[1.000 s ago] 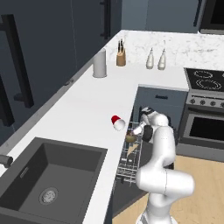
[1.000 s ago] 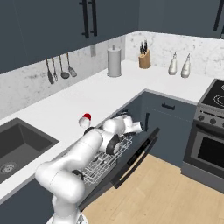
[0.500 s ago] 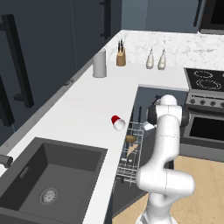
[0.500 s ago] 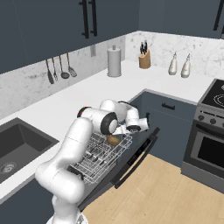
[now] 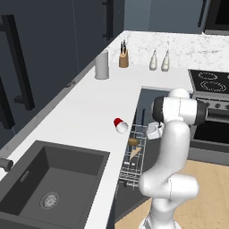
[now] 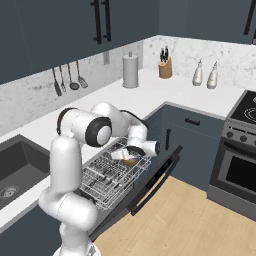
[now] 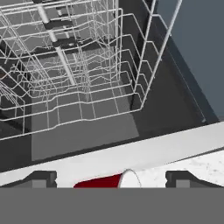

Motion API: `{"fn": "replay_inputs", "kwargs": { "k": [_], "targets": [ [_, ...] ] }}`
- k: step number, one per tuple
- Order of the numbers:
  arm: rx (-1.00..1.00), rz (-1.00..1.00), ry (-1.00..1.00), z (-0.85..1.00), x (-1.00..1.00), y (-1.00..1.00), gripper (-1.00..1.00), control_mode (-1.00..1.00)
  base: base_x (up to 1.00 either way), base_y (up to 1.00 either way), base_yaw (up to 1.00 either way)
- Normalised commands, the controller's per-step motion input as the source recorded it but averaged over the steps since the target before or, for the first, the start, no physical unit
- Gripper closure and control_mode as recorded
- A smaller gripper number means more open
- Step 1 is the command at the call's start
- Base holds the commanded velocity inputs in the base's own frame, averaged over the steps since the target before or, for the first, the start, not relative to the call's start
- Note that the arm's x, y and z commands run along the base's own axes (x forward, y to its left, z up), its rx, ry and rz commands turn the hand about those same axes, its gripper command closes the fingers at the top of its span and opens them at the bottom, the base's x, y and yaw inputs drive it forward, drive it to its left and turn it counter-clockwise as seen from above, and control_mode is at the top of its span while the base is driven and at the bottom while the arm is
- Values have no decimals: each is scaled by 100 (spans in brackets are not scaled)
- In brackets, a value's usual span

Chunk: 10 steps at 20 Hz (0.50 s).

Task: Pick up the cup and bowl from the counter, place them in the dishwasher, and close the dishwasher door.

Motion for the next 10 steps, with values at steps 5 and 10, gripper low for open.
{"fn": "replay_inputs", "kwargs": {
  "k": [5,10],
  "targets": [
    [0,-8,-14,49,-40,9,-100,-100,0,0,0],
    [0,-5,-8,22,0,4,-100,-100,0,0,0]
  ]
}}
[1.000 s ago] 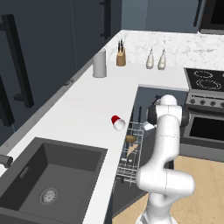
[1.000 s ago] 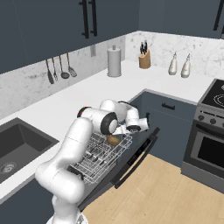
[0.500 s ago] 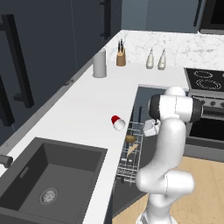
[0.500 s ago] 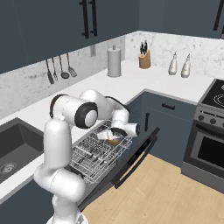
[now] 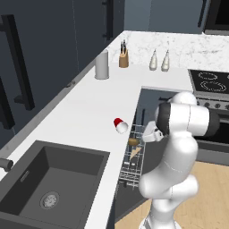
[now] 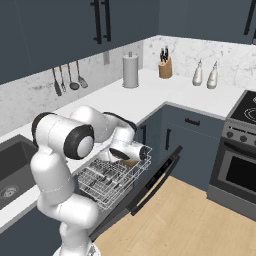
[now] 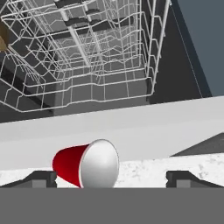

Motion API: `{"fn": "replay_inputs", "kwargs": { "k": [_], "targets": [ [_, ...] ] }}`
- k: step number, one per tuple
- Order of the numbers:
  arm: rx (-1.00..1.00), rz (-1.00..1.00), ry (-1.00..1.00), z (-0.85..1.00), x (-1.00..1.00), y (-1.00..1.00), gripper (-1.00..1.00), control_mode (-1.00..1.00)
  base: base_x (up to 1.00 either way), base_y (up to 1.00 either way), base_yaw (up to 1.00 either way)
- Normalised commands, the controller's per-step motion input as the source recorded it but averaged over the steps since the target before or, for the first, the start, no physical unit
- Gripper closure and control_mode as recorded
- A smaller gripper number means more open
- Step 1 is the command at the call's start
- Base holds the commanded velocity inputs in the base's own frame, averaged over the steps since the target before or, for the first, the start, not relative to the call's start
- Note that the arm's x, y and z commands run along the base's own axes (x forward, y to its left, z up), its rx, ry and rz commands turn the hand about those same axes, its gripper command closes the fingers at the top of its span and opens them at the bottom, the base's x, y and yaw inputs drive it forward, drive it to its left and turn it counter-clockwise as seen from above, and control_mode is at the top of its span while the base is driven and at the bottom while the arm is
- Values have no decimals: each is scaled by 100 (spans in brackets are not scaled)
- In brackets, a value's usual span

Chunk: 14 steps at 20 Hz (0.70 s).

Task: Pick up the cup and bowl from the counter, place them in the dishwasher, and close the dishwasher door.

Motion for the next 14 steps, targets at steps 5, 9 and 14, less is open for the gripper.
{"fn": "replay_inputs", "kwargs": {
  "k": [5,9,14],
  "targets": [
    [0,-5,-2,7,5,3,-100,-100,0,0,0],
    [0,-7,-2,0,15,7,-100,-100,0,0,0],
    [0,-8,-8,0,30,8,-100,-100,0,0,0]
  ]
}}
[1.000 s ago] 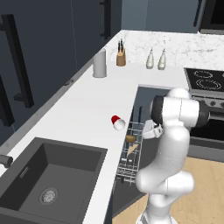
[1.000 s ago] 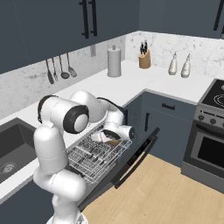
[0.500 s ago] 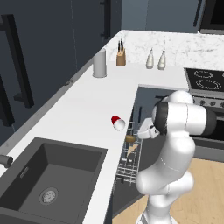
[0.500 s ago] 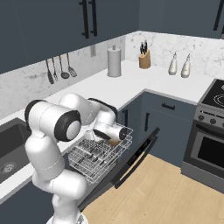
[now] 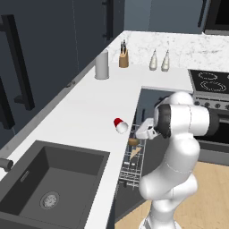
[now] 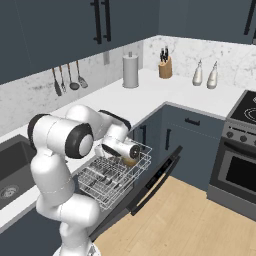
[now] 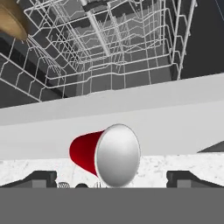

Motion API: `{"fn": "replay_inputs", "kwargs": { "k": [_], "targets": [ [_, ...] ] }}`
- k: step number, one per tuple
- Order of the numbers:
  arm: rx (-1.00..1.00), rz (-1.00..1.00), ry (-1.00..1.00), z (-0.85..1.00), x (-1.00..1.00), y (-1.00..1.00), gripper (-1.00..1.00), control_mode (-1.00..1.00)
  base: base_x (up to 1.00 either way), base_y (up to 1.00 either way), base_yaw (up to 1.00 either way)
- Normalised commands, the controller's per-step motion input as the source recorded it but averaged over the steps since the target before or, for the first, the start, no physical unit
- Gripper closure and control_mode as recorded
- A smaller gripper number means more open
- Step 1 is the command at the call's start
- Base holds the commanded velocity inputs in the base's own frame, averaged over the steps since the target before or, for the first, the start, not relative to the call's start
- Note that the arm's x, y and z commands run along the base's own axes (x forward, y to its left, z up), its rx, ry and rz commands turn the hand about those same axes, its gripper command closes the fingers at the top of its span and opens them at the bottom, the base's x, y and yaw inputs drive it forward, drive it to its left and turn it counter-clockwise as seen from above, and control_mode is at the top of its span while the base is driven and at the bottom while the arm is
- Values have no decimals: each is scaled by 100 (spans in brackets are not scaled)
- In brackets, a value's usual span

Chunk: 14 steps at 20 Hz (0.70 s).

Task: Pick up the cup and bowl from the counter, place them in the dishwasher, and close the dishwasher door.

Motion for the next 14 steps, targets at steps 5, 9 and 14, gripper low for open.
{"fn": "replay_inputs", "kwargs": {
  "k": [5,9,14],
  "targets": [
    [0,-6,-10,0,16,20,-100,-100,0,0,0],
    [0,-6,-7,-4,15,23,-100,-100,0,0,0],
    [0,-7,-5,-2,31,14,-100,-100,0,0,0]
  ]
}}
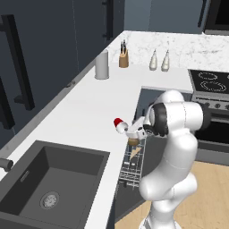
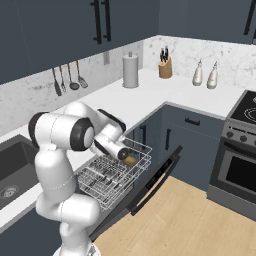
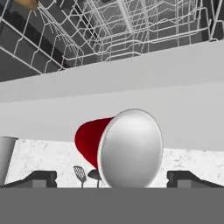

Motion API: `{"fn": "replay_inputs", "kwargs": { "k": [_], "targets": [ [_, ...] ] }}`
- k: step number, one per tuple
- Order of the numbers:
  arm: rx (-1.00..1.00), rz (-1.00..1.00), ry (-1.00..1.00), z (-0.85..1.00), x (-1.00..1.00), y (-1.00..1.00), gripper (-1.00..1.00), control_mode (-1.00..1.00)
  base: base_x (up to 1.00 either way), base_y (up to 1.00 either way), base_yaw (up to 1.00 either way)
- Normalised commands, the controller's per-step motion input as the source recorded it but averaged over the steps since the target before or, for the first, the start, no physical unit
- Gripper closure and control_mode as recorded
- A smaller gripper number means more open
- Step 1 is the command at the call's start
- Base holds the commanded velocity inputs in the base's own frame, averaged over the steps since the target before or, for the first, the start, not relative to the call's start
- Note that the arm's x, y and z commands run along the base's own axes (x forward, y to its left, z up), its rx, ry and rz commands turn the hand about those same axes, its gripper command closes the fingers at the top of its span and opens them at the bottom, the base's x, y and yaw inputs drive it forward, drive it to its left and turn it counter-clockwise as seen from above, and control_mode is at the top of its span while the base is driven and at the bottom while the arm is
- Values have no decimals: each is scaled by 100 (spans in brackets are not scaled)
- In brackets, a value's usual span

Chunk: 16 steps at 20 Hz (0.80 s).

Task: Pick up the cup and bowl from the counter, place them in the dishwasher, and close the dishwasher door.

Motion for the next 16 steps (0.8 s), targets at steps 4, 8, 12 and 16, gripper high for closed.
{"fn": "replay_inputs", "kwargs": {
  "k": [4,8,12,16],
  "targets": [
    [0,-8,0,-8,27,0,-100,-100,0,0,0],
    [0,-8,0,-13,26,0,-100,-100,0,0,0],
    [0,-7,0,-15,27,0,-100,-100,0,0,0],
    [0,-5,0,-18,26,0,-100,-100,0,0,0]
  ]
}}
